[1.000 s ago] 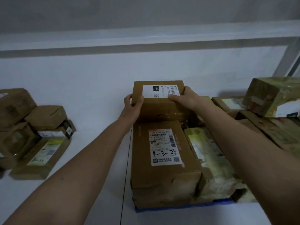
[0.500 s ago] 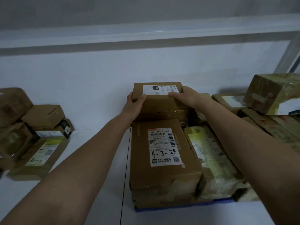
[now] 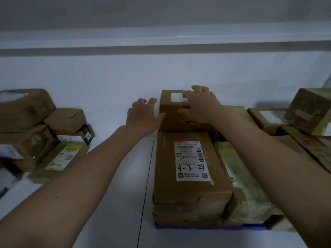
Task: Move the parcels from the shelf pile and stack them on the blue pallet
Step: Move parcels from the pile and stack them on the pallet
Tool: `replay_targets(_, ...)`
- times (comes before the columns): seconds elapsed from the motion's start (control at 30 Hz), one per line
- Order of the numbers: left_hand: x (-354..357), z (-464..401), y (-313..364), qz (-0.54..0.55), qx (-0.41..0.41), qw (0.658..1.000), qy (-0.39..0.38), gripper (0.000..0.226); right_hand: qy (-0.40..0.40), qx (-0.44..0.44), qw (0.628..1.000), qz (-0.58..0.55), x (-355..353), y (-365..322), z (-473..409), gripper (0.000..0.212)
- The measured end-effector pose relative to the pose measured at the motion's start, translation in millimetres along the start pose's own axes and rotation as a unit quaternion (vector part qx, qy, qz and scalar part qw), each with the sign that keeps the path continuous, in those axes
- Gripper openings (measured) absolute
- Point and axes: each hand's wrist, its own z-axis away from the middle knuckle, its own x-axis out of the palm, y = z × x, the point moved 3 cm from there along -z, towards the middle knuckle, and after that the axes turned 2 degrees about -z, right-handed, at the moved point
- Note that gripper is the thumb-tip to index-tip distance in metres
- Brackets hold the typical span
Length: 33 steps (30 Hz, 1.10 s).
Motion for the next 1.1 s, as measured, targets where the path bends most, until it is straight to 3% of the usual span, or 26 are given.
replay_targets(0.13, -10.1, 26.1, -34.0, -0.084, -0.018, 0.995, -0.052, 0.067, -0.059, -0.062, 0.996, -0.025, 10.7, -48.6, -4.0, 0.071)
replay_targets(0.3, -30.5, 68.1, -92.6, -0.098, -0.074, 0.986, -0.110, 0.068, -0.102, -0.101, 0.989, -0.030, 24.1, -115.2, -4.9, 0.079)
replay_targets(0.73, -126.2, 206.0, -279.7, -0.119, -0.185, 0.965, -0.143, 0.054, -0.153, -0.213, 0.959, -0.105, 56.0, -366.9, 35.5, 0.068)
replay_targets(0.97, -156.1, 269.5, -384.0, -0.098, -0.239, 0.954, -0.155, 0.054, -0.179, -0.253, 0.942, -0.126, 88.7, -488.4, 61.3, 0.083)
replay_targets(1.1, -168.4, 301.5, -434.3, -0.095, -0.227, 0.954, -0.169, 0.041, -0.205, -0.262, 0.938, -0.103, 119.4, -545.4, 69.9, 0.088)
